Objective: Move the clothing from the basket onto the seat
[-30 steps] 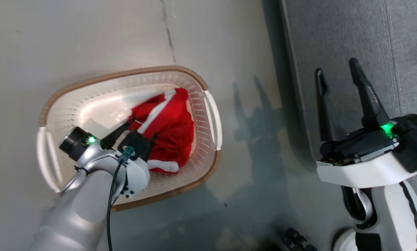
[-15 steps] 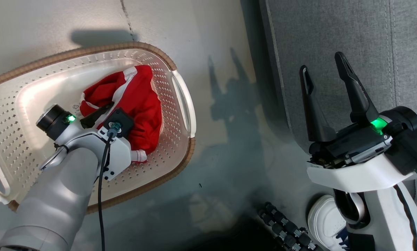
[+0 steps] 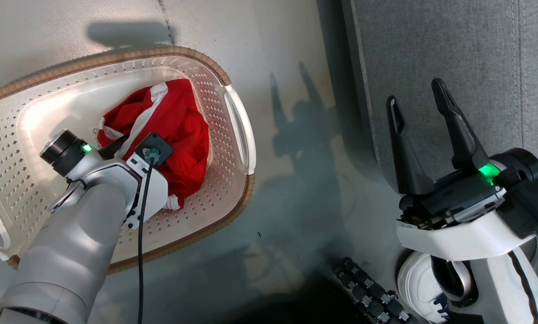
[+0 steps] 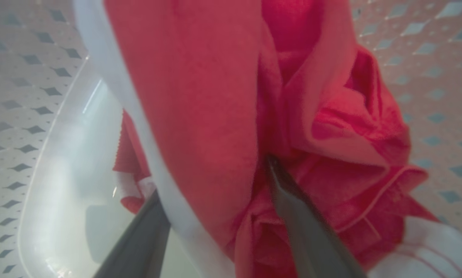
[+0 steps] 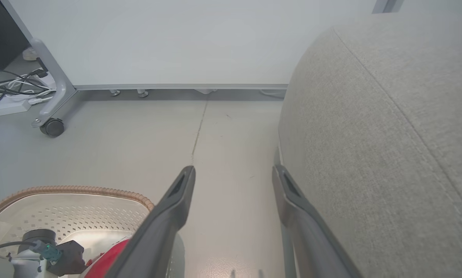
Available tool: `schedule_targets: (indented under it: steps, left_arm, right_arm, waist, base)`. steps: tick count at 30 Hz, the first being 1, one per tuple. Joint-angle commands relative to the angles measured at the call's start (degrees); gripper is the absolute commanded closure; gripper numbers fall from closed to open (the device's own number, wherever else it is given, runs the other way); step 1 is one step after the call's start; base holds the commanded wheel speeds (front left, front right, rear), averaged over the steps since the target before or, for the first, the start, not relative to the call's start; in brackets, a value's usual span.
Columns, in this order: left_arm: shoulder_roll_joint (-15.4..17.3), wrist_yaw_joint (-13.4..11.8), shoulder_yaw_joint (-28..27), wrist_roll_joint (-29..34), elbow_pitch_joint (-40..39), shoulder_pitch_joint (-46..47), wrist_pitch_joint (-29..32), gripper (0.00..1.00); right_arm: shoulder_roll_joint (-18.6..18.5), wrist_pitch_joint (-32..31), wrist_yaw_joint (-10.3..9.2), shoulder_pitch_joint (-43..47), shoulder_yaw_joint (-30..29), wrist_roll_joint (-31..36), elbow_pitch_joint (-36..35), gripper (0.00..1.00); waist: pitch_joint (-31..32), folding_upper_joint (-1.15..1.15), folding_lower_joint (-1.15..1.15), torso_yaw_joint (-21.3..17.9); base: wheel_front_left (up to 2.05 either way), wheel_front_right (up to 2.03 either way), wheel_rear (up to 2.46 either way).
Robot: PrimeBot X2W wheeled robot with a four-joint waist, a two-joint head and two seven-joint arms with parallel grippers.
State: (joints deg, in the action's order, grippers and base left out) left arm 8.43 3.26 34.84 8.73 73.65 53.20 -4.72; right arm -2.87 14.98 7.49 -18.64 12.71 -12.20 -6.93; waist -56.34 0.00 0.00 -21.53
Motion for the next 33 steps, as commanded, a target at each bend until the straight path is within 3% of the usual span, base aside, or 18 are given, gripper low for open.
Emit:
schedule_targets:
  steps: [1,13,17,18,19,26,33]
  left_arm:
    - [0.02,0.29,0.57,0.29,0.17,1.46,0.16,0.0]
    - [-1.48,1.77,2.01,-0.95,0.26,3.27,0.7,0.0]
    - [-1.61,1.13,1.49,-2.16,0.28,3.7,0.89,0.0]
    - [-1.65,0.91,1.2,-2.6,0.26,3.69,0.96,0.66]
    - [-1.73,1.64,1.81,-2.24,0.26,3.48,1.19,1.0]
    - [-0.99,2.34,1.51,-4.07,0.27,2.7,1.69,1.0]
    - [0.31,1.15,1.02,-5.52,0.26,1.23,-1.27,1.0]
  right_arm:
    - [-0.05,0.32,0.01,0.45,-0.26,0.03,-0.47,0.0]
    - [-0.07,0.31,0.01,1.88,-0.42,0.9,-1.3,0.0]
    - [-0.06,0.32,0.01,2.69,-0.89,1.06,-1.77,0.0]
    - [-0.06,0.32,0.01,2.68,-0.99,1.24,-1.69,0.0]
    - [-0.06,0.32,0.01,2.62,-1.04,1.24,-1.58,0.0]
    - [-0.06,0.31,0.01,1.27,-1.77,0.82,-1.0,0.0]
    - [-0.07,0.31,0.01,-0.8,-1.75,0.86,-0.25,0.0]
  waist:
    - [-0.38,0.0,0.0,0.22]
    - [-2.01,0.0,0.0,1.19]
    - [-1.96,0.0,0.0,1.36]
    - [-1.93,0.0,0.0,1.36]
    - [-1.88,0.0,0.0,1.29]
    - [-1.28,0.0,0.0,1.09]
    - [0.72,0.0,0.0,0.49]
  base:
    - [0.0,0.0,0.0]
    - [0.0,0.0,0.0]
    - [0.0,0.0,0.0]
    - [0.0,0.0,0.0]
    - [0.0,0.0,0.0]
    - [0.0,0.0,0.0]
    - [0.0,0.0,0.0]
